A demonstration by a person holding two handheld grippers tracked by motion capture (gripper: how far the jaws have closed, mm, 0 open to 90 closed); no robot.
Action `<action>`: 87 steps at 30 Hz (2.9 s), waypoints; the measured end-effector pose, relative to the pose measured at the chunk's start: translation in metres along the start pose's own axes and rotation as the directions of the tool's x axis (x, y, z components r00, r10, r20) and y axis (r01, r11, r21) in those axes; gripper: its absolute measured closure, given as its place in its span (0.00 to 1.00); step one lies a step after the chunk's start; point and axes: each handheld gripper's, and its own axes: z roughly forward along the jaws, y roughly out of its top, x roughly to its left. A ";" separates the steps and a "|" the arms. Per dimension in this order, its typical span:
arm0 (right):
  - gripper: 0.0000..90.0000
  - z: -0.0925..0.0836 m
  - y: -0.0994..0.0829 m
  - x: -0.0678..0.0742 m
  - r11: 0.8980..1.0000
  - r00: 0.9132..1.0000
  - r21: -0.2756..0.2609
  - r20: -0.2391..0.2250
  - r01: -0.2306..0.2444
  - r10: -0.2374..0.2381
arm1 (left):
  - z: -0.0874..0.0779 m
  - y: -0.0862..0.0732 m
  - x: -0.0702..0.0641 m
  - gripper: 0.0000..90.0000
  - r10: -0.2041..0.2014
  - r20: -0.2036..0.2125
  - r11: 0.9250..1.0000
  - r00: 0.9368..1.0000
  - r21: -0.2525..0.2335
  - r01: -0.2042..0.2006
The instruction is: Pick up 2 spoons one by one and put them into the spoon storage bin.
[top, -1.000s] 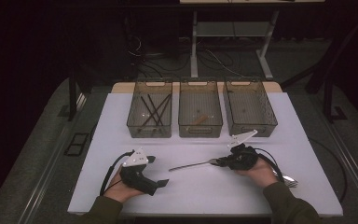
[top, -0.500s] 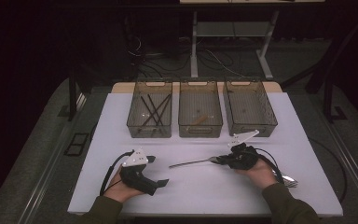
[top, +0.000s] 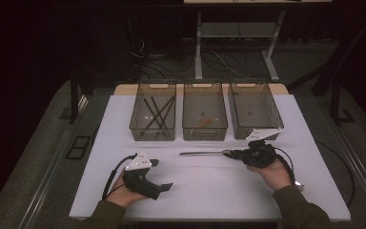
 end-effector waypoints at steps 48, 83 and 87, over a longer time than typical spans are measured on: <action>0.96 0.035 0.097 -0.047 0.969 0.894 -0.115 0.376 -0.218 0.246 | 0.006 0.002 -0.004 0.01 0.010 0.018 1.000 1.000 -0.003 -0.010; 0.41 0.035 0.095 -0.033 0.984 0.977 -0.138 0.162 -0.113 0.135 | 0.005 0.001 -0.003 0.01 0.019 0.019 1.000 1.000 0.001 -0.019; 0.40 0.027 0.086 -0.032 0.984 0.987 -0.155 0.120 -0.090 0.109 | 0.004 0.001 -0.002 0.01 0.021 0.017 1.000 1.000 -0.001 -0.021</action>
